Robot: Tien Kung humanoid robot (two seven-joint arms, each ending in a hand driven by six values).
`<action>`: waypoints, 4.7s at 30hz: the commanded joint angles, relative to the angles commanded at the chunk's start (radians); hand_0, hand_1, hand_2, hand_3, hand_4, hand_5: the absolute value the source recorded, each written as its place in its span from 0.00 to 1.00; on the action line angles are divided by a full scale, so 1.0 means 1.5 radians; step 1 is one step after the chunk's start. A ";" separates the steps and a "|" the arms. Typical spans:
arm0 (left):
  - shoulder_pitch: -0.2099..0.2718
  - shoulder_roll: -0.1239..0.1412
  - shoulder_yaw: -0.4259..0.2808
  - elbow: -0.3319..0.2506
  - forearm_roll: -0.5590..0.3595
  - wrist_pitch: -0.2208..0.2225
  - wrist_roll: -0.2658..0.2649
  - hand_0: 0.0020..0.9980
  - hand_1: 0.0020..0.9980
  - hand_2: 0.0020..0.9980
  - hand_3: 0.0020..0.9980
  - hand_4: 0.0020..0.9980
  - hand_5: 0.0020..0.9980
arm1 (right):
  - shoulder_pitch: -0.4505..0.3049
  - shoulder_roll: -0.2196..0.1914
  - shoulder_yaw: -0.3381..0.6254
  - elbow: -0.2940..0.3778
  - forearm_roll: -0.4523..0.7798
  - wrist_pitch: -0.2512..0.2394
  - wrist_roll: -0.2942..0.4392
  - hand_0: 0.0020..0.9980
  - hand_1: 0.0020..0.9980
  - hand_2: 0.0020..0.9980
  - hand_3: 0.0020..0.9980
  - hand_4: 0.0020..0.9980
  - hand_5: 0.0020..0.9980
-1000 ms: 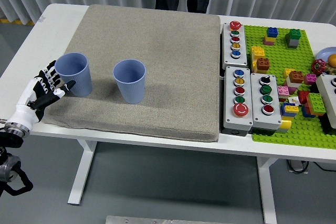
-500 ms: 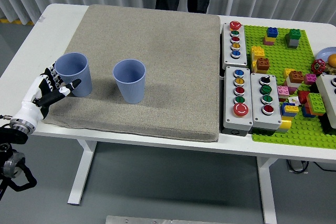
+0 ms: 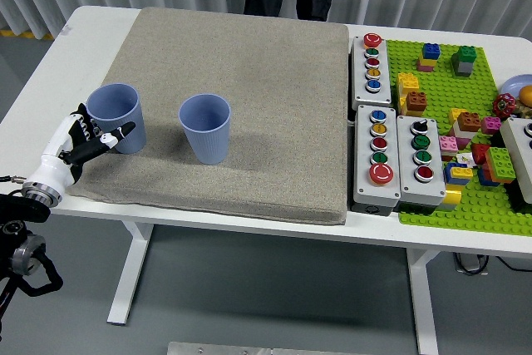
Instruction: Pick cup pour cup place
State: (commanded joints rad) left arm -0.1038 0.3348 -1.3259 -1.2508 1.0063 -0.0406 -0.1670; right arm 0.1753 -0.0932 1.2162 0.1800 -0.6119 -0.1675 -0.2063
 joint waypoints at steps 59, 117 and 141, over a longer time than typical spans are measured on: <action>-0.059 -0.009 0.056 0.053 -0.019 0.054 -0.003 0.97 0.95 1.00 1.00 0.93 0.24 | 0.006 -0.002 -0.002 0.000 0.000 0.000 0.000 0.72 0.68 0.72 0.69 0.31 0.34; -0.084 0.039 0.063 -0.106 0.227 0.143 0.053 0.72 0.59 0.58 0.51 0.86 0.23 | 0.001 -0.005 0.002 0.000 -0.007 0.000 -0.002 0.72 0.68 0.72 0.69 0.31 0.33; -0.162 0.100 0.126 -0.134 0.529 0.144 0.117 0.70 0.59 0.59 0.51 0.84 0.20 | 0.009 -0.008 -0.005 0.000 0.006 -0.003 0.002 0.72 0.68 0.72 0.69 0.31 0.33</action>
State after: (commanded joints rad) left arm -0.3465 0.4849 -1.1374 -1.4510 1.8001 0.1755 0.0086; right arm 0.1888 -0.1058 1.2086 0.1800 -0.6033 -0.1713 -0.2030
